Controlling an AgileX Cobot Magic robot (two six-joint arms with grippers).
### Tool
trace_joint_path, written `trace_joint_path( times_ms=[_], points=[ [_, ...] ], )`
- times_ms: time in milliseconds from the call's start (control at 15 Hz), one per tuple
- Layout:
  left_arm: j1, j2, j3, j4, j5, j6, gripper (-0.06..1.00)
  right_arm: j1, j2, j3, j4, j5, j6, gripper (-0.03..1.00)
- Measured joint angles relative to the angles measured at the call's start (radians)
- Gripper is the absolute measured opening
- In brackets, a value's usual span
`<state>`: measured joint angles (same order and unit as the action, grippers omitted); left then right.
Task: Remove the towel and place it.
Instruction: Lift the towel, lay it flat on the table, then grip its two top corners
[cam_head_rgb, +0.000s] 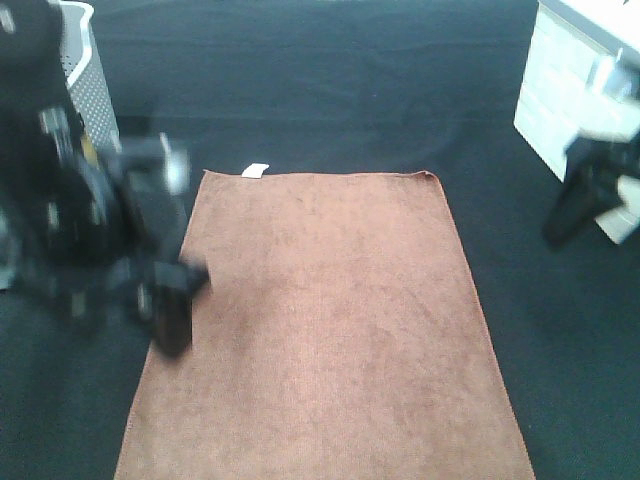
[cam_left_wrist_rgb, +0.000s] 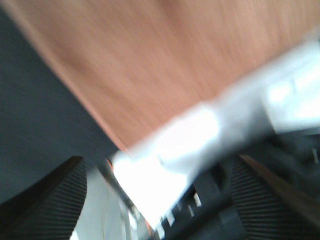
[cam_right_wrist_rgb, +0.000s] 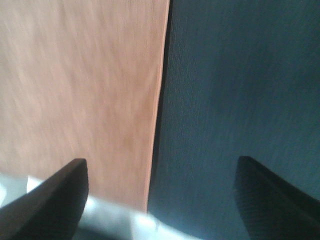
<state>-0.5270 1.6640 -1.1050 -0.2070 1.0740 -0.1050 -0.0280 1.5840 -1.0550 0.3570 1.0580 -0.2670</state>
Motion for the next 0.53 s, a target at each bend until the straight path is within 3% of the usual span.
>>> trace_joint_path(
  times_ms=[133,267,533],
  points=[
    [0.133,0.058,-0.137,0.016,-0.002,0.083,0.75,0.011,0.000,-0.075,0.020,-0.026,-0.001,0.77],
    [0.214,0.087,-0.194,0.018,-0.035,0.097,0.75,0.028,0.009,-0.082,0.022,-0.051,-0.001,0.77],
    [0.237,0.220,-0.346,0.009,-0.137,0.120,0.75,0.029,0.176,-0.202,0.050,-0.222,-0.011,0.77]
  ],
)
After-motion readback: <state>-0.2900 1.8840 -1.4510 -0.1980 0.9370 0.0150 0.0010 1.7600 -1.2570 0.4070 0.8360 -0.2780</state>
